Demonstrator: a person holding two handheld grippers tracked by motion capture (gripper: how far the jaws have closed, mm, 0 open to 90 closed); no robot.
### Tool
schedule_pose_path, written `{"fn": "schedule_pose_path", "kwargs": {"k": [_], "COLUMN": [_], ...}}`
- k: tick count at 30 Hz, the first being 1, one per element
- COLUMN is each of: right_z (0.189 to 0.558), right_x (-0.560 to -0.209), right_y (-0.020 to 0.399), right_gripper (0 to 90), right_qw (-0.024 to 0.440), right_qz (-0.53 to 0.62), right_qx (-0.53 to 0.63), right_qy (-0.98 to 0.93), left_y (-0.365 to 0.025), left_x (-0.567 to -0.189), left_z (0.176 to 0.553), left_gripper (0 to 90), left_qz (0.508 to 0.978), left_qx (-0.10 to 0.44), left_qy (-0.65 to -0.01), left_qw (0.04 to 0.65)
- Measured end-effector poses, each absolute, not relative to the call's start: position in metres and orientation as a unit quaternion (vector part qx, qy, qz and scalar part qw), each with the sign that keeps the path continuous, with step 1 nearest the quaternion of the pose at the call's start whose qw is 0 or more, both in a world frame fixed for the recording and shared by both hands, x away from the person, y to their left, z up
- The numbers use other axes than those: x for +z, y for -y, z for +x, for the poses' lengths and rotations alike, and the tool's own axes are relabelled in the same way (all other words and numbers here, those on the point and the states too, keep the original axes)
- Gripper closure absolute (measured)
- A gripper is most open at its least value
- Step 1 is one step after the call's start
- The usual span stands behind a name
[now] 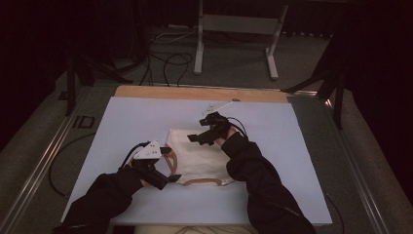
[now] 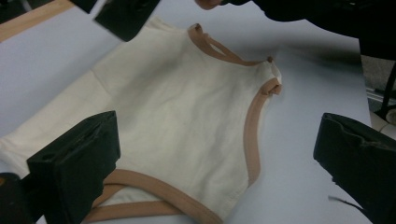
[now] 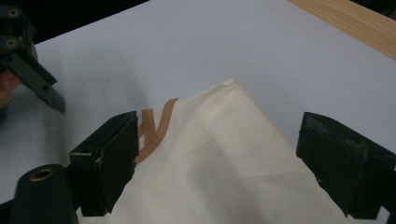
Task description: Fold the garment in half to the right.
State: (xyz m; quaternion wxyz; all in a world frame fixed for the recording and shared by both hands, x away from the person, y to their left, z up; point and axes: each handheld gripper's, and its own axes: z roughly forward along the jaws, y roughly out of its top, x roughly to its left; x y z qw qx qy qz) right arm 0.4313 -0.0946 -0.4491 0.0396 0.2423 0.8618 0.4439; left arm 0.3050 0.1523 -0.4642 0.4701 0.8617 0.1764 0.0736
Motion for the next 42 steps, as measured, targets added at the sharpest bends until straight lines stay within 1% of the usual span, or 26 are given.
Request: {"fn": "schedule_pose_path", "kwargs": {"k": [4,11,18,20,21,29,30,34,38,42], "right_z": [0.432,0.435,0.438,0.439,0.440,0.447,0.448,0.452,0.455,0.459], "right_x": [-0.452,-0.454,-0.456,-0.457,-0.458,-0.463,-0.463,-0.466,-0.469,-0.474], "right_y": [0.086,0.071,0.061,0.057,0.056,0.038,0.036,0.028,0.023,0.020], "right_gripper": [13.2,13.3,13.0,12.7,12.7,15.7,17.7,19.7,21.0,22.1], "right_qw": [0.032,0.022,0.012,0.017,0.011,0.016,0.011,0.009,0.008,0.003], "right_qz": [0.239,0.236,0.236,0.232,0.228,0.225,0.226,0.219,0.219,0.224], "right_qx": [0.441,0.435,0.436,0.429,0.431,0.418,0.417,0.411,0.406,0.405], "right_qy": [-0.865,-0.869,-0.868,-0.873,-0.873,-0.880,-0.880,-0.885,-0.887,-0.887], "left_y": [-0.147,-0.142,-0.144,-0.144,-0.144,-0.144,-0.144,-0.143,-0.140,-0.137], "left_x": [-0.471,-0.483,-0.492,-0.495,-0.497,-0.506,-0.507,-0.511,-0.514,-0.519], "left_z": [0.300,0.297,0.295,0.294,0.294,0.294,0.294,0.297,0.300,0.303], "left_gripper": [3.7,15.1,16.9,17.5,18.2,29.6,31.6,36.1,38.6,45.8], "left_qz": [0.869,0.881,0.890,0.892,0.894,0.907,0.908,0.917,0.921,0.923], "left_qx": [0.068,0.061,0.067,0.074,0.075,0.079,0.076,0.070,0.070,0.074], "left_qy": [-0.159,-0.147,-0.138,-0.134,-0.131,-0.105,-0.105,-0.094,-0.089,-0.089], "left_qw": [0.463,0.446,0.428,0.425,0.422,0.401,0.398,0.382,0.372,0.368]}}
